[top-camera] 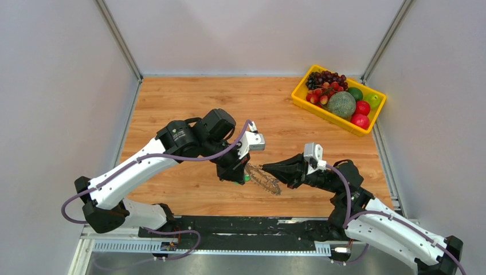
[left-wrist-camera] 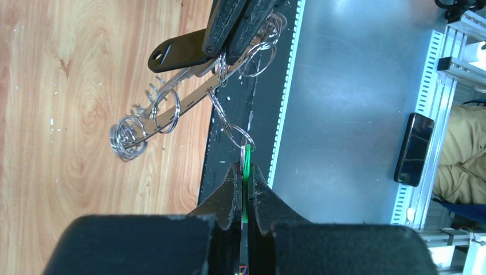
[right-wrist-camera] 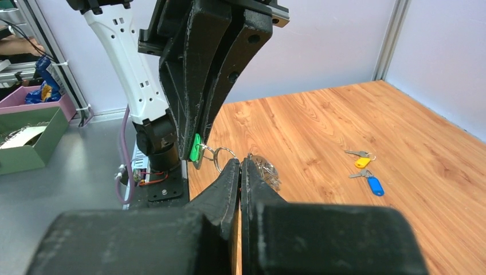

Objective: Remove the keys from the keyring

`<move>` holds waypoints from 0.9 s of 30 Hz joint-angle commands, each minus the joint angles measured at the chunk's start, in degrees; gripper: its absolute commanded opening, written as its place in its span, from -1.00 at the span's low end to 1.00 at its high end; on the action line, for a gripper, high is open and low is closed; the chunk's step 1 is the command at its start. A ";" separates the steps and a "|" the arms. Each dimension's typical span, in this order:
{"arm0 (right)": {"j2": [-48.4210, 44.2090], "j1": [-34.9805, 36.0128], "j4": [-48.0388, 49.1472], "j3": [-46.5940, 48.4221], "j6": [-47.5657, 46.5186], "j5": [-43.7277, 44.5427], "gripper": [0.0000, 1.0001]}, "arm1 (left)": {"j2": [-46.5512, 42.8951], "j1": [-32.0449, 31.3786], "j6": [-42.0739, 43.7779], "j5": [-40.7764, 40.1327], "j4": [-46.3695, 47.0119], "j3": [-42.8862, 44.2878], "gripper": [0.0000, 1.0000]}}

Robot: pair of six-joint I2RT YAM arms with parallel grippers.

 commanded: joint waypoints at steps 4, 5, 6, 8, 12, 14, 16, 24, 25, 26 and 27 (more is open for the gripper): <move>1.09 -0.21 1.03 2.20 -1.70 -2.06 -1.00 | -1.41 -0.37 0.48 0.72 1.00 0.10 -1.00; 1.93 -0.16 -0.55 2.87 -2.69 -3.07 -1.00 | -1.44 -0.37 0.50 0.44 1.02 0.31 -1.00; 2.76 -0.16 -2.03 3.37 -3.59 -4.06 -0.98 | -1.54 -0.33 0.59 0.42 1.07 0.84 -1.00; 3.38 -0.23 -4.04 3.75 -5.11 -5.55 -0.95 | -1.55 -0.33 0.61 0.46 1.03 1.66 -1.00; 3.02 -0.16 -4.87 2.68 -5.76 -7.22 -0.93 | -1.78 -0.37 0.61 0.35 1.03 2.64 -1.00; 2.61 -0.18 -5.11 2.13 -6.07 -8.43 -0.88 | -1.93 -0.32 0.67 0.38 0.90 2.90 -1.00; 2.34 -0.20 -5.50 1.64 -6.17 -9.16 -0.80 | -1.97 -0.31 0.77 0.54 0.78 2.97 -1.00; 1.30 -0.16 -7.82 1.79 -9.50 -9.98 -0.45 | -2.01 -0.30 1.09 1.05 0.22 3.38 -1.00; 1.20 -0.16 -7.98 2.04 -9.96 -9.98 -0.44 | -2.00 -0.29 1.17 1.16 0.19 3.47 -1.00; 1.25 -0.17 -8.04 2.41 -10.56 -10.04 -0.44 | -2.04 -0.29 1.16 1.38 0.11 3.49 -1.00; 1.44 -0.19 -8.09 2.80 -11.07 -10.39 -0.43 | -2.06 -0.29 1.28 1.50 0.17 3.50 -1.00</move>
